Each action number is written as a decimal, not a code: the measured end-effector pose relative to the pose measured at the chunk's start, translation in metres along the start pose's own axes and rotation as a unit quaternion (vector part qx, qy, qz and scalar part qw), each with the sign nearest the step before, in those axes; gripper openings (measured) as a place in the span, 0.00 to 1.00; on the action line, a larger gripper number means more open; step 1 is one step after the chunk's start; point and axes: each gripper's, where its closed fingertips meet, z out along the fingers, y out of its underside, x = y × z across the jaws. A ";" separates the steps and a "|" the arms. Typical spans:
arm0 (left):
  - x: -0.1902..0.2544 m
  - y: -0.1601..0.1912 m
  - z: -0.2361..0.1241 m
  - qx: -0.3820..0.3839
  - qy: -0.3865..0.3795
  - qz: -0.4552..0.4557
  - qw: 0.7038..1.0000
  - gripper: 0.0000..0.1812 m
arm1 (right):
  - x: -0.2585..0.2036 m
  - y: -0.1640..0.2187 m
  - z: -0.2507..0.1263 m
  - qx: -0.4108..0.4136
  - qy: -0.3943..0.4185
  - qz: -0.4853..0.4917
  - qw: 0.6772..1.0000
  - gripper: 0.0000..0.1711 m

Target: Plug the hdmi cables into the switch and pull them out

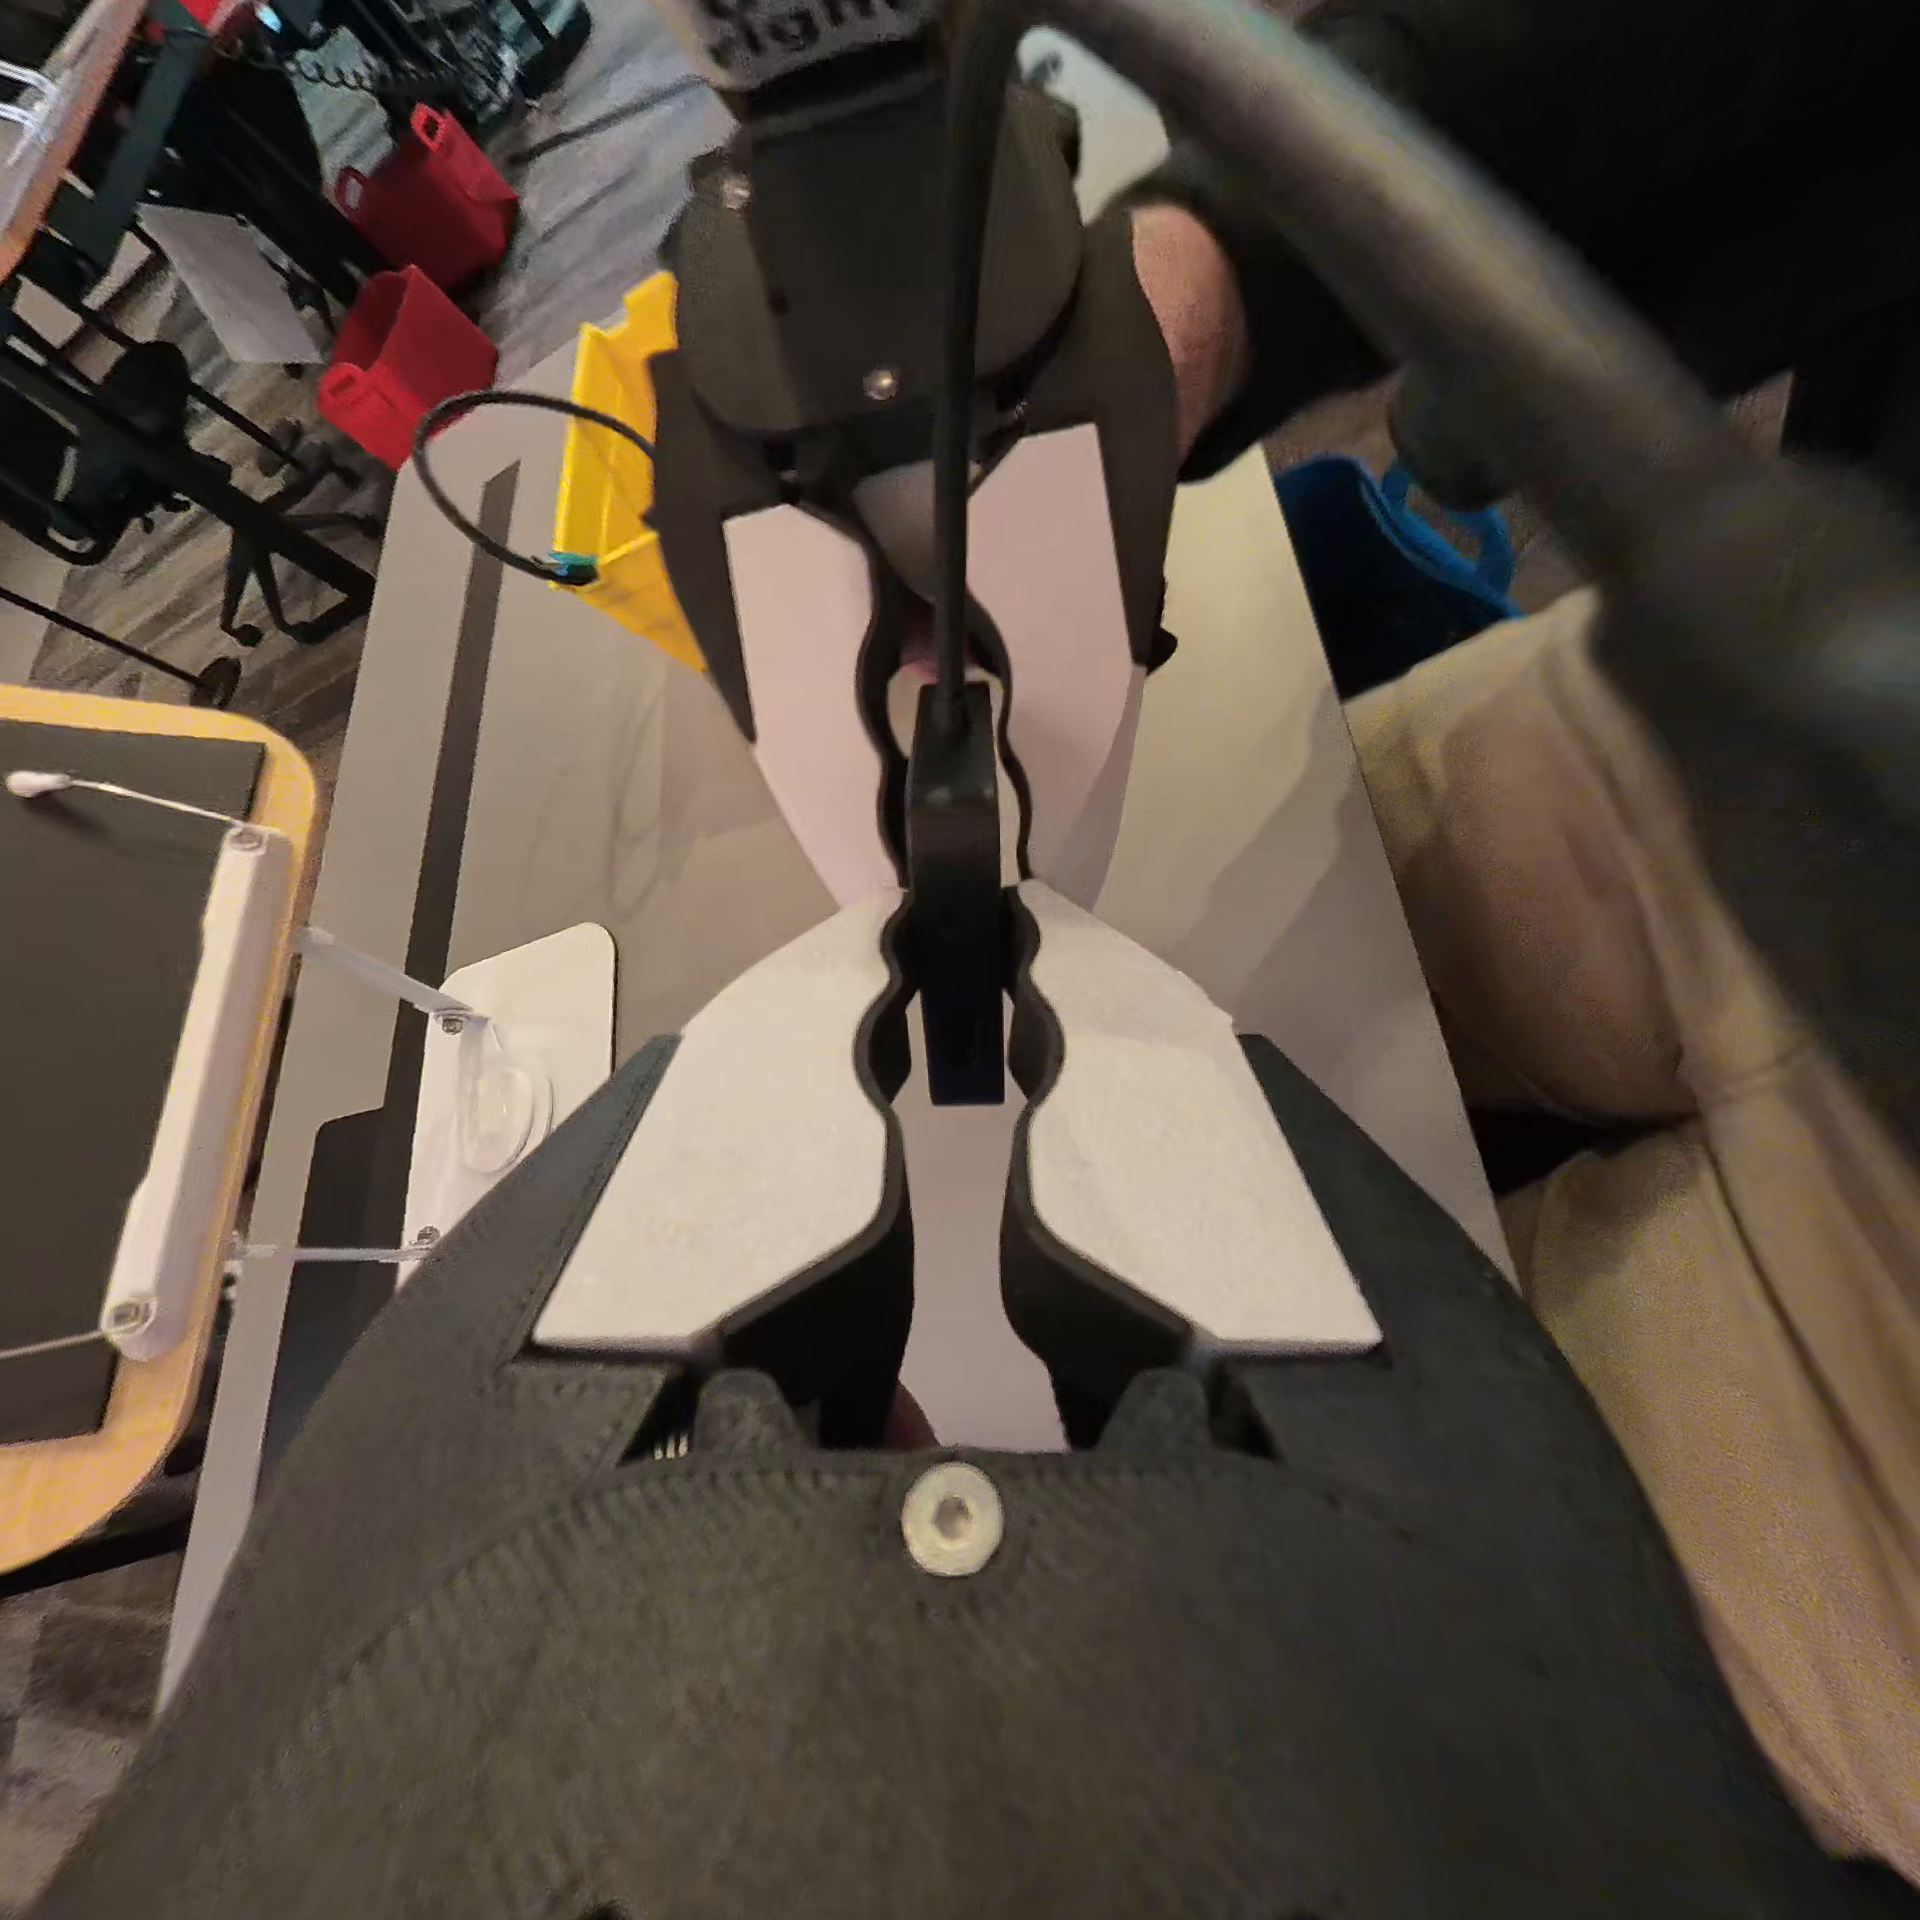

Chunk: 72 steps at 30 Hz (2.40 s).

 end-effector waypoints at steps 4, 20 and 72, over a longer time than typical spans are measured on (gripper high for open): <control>0.004 0.001 0.003 -0.007 0.009 -0.004 1.000 0.08 | -0.005 0.004 0.001 -0.014 -0.018 0.014 1.000 0.12; -0.014 0.018 -0.007 -0.028 -0.068 -0.026 0.997 0.17 | 0.014 0.015 -0.007 -0.020 0.034 0.004 0.999 0.07; -0.002 0.271 -0.101 -0.338 -0.198 -0.052 0.919 0.00 | 0.032 0.065 -0.005 -0.077 0.078 0.053 0.993 0.07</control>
